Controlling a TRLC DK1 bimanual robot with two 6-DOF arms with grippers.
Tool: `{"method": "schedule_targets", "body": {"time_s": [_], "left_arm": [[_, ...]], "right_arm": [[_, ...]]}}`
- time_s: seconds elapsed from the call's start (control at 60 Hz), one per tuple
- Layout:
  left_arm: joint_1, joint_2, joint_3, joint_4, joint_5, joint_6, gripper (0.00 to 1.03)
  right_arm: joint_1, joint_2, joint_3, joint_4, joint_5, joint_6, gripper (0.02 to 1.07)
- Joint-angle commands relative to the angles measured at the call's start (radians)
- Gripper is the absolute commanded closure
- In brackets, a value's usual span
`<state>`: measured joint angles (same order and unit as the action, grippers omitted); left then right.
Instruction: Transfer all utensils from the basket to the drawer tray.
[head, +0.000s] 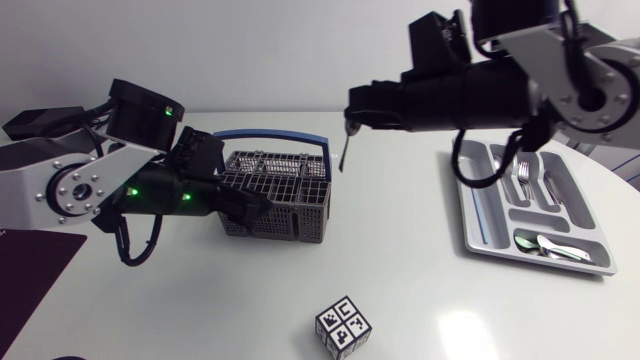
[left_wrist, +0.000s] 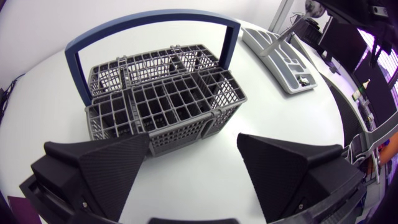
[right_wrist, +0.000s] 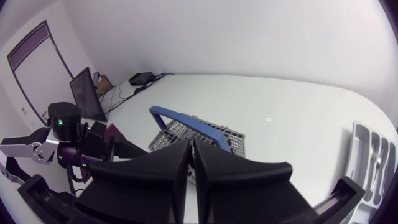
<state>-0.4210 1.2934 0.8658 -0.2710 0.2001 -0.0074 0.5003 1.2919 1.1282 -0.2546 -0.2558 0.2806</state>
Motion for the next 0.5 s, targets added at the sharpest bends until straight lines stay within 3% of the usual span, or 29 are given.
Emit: {"method": "schedule_targets", "body": {"time_s": [0.0,0.233,0.317,0.483], "left_arm": [[0.004,-0.032,0.004,-0.03,-0.007,-0.026,0.05],[0.008,-0.091,0.013,-0.123,-0.018,-0.029,0.05],[0.008,-0.112,0.018,-0.152,-0.022,-0.029,0.05],[0.016,-0.149,0.019,-0.197,-0.03,-0.022,0.05]], "right_arm": [[-0.054,-0.065,-0.016,-0.054,-0.014,-0.024,0.99],[-0.328,-0.131,-0.096,-0.285,-0.011,-0.204,0.99],[-0.434,-0.143,-0.137,-0.325,0.001,-0.282,0.99],[-0.608,-0.146,-0.248,-0.324,0.132,-0.483,0.99]]}}
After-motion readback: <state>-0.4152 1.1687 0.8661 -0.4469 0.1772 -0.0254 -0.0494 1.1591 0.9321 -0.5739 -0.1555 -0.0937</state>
